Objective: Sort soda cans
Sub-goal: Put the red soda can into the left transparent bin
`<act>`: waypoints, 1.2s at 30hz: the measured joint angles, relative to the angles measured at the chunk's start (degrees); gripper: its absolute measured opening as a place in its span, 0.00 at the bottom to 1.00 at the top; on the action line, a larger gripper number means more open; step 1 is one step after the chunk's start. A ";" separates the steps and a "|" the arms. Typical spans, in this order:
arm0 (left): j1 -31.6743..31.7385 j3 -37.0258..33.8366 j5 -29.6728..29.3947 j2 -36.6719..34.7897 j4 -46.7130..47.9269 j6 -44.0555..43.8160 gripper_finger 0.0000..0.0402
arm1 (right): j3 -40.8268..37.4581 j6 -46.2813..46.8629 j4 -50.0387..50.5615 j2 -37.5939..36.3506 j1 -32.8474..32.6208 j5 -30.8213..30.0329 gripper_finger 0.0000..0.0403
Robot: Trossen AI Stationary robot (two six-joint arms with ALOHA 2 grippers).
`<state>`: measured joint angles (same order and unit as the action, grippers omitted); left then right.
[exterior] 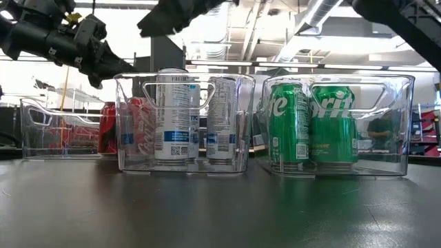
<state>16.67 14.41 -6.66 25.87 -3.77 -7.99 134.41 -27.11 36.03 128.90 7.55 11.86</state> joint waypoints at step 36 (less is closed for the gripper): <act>-33.62 27.67 13.90 3.86 48.94 -7.07 0.51 | -1.09 3.67 4.96 -3.08 -11.89 1.88 0.84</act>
<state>-16.95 42.09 7.25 29.73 45.16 -15.06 133.32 -23.45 40.99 125.82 -4.34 13.73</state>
